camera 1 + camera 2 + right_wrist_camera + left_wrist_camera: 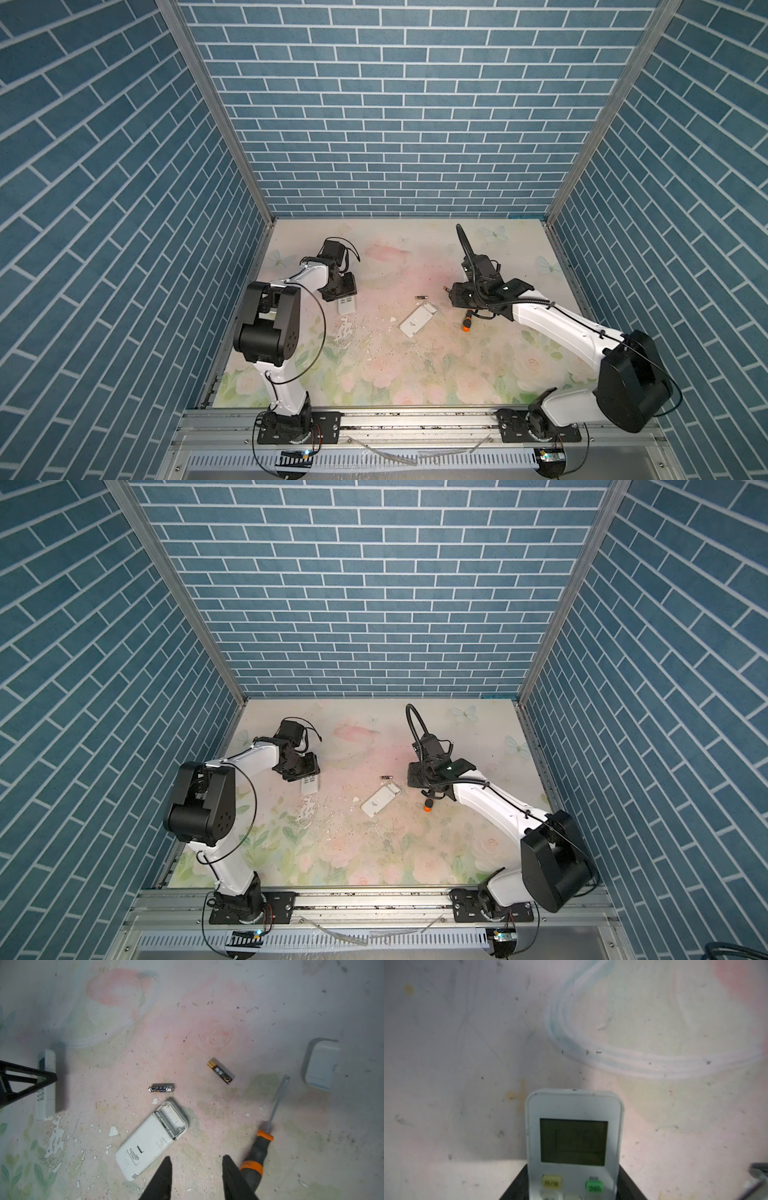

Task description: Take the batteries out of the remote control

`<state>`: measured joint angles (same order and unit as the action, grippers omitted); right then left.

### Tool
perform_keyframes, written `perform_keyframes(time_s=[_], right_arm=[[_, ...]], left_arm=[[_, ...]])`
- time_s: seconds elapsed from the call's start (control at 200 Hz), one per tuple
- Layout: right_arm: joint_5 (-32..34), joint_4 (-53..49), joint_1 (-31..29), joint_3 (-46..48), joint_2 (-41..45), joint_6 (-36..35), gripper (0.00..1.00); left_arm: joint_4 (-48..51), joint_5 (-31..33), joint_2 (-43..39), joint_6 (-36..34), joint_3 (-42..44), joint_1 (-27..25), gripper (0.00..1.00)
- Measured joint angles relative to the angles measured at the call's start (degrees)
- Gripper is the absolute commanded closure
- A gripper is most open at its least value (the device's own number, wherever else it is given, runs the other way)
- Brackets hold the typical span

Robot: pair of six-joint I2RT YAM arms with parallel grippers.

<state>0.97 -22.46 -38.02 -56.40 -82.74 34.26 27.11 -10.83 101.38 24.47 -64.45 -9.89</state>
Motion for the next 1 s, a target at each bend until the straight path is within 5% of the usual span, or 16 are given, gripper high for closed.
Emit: perform_keyframes(time_s=[0.405, 0.995], right_arm=[[-8.0, 15.1, -9.9, -0.6, -7.8, 3.6, 0.57], [-10.3, 24.2, -15.9, -8.8, -16.9, 8.0, 0.57]], left_arm=[[-11.2, -9.7, -14.4, 10.6, 13.7, -2.2, 0.71], [-22.7, -16.1, -16.8, 21.4, 15.8, -7.7, 0.71]])
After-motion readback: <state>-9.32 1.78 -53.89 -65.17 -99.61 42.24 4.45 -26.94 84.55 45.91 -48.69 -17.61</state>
